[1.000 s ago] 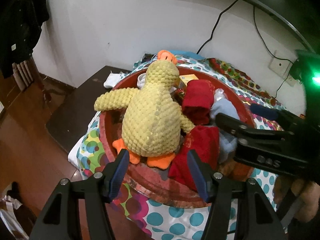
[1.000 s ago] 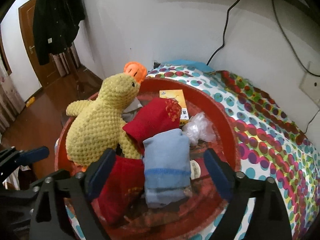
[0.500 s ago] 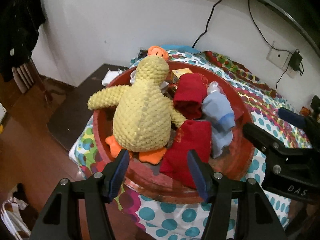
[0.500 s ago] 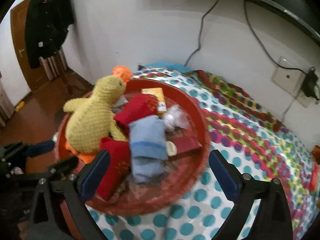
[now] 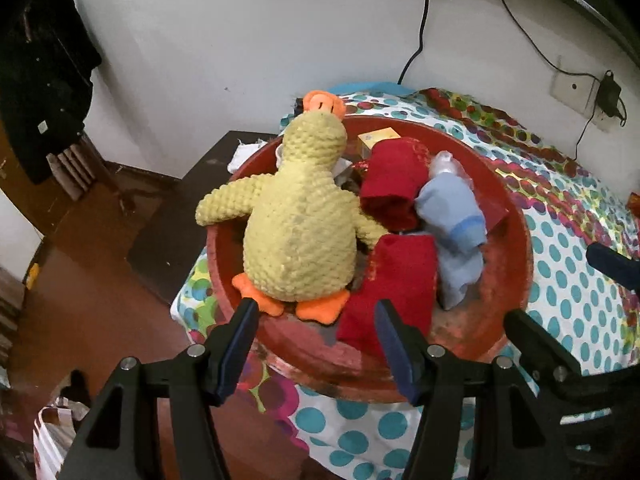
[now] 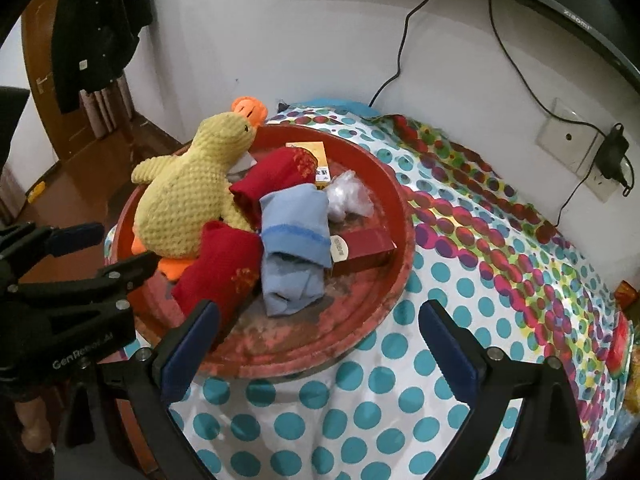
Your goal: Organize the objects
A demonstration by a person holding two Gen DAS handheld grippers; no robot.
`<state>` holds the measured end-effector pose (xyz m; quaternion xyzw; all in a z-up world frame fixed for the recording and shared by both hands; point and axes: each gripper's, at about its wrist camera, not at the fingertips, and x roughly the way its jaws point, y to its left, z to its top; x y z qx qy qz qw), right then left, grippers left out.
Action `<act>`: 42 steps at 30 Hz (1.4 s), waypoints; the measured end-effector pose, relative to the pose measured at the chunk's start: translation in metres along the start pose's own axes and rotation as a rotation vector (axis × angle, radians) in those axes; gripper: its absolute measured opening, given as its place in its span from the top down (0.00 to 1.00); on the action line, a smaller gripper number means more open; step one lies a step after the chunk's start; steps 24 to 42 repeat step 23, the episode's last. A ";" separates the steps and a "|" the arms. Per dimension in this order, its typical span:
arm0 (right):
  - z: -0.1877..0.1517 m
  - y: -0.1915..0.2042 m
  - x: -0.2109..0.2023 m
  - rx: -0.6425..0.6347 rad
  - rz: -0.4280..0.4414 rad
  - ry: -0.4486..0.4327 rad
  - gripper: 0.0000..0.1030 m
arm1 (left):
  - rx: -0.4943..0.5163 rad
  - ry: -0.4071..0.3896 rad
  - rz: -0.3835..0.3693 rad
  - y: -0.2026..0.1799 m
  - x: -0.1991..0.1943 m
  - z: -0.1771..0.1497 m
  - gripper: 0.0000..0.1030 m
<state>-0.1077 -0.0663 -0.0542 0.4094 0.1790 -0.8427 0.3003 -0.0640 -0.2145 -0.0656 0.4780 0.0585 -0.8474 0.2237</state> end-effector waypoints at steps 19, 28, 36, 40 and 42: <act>-0.004 -0.003 0.006 0.006 -0.015 0.082 0.03 | -0.011 -0.007 -0.050 0.003 -0.001 -0.001 0.40; -0.006 -0.006 0.007 0.013 -0.020 0.094 0.03 | 0.002 -0.013 -0.055 0.000 -0.004 -0.001 0.40; -0.006 -0.006 0.007 0.013 -0.020 0.094 0.03 | 0.002 -0.013 -0.055 0.000 -0.004 -0.001 0.40; -0.006 -0.006 0.007 0.013 -0.020 0.094 0.03 | 0.002 -0.013 -0.055 0.000 -0.004 -0.001 0.40; -0.006 -0.006 0.007 0.013 -0.020 0.094 0.03 | 0.002 -0.013 -0.055 0.000 -0.004 -0.001 0.40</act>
